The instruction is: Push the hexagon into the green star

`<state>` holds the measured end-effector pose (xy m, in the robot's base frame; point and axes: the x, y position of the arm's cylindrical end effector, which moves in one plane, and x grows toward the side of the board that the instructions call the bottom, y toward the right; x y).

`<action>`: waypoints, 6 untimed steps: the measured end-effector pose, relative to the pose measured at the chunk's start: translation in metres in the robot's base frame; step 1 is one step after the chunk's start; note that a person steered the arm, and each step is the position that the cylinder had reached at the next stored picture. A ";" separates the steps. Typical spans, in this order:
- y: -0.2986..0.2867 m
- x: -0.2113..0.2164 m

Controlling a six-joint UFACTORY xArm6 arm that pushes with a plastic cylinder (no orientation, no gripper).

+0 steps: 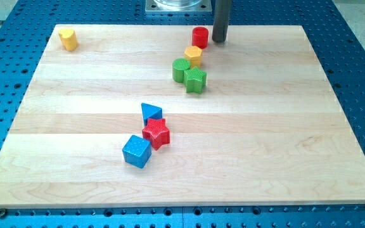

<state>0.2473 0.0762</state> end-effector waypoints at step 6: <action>-0.015 0.156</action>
